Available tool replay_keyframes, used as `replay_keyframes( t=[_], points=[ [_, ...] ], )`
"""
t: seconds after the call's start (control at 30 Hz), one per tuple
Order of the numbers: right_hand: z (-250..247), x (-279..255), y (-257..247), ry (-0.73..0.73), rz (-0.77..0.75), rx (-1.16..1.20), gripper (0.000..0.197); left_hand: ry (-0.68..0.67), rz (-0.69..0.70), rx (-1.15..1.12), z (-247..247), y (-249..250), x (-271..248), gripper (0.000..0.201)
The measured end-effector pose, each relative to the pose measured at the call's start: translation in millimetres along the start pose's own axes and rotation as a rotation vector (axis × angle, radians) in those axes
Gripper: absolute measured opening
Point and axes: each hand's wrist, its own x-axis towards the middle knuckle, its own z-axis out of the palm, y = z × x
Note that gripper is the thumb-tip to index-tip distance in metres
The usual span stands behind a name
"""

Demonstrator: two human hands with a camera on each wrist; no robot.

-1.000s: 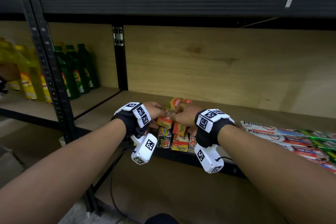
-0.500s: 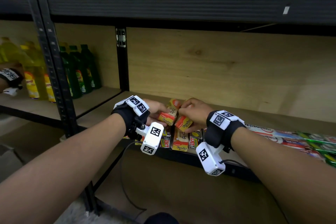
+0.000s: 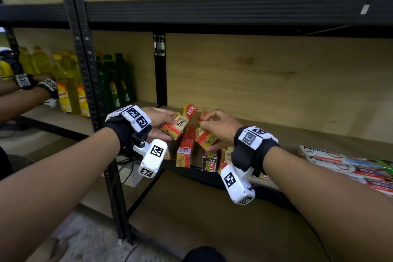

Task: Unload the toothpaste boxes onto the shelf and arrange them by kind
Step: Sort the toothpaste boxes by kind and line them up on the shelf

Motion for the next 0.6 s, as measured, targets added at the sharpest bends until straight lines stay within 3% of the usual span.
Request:
replay_keyframes(
  t=[0.27,0.43,0.6],
  points=[
    [22,3,4,-0.003,-0.008,-0.236,0.028,0.091,0.038,0.123,-20,-22,10,0.034],
    [31,5,9,0.039,-0.052,-0.426,0.027,0.105,0.039,0.143,-11,-24,18,0.037],
    [37,9,11,0.044,-0.057,-0.455,0.025,0.128,0.106,0.261,2,-32,26,0.042]
  ],
)
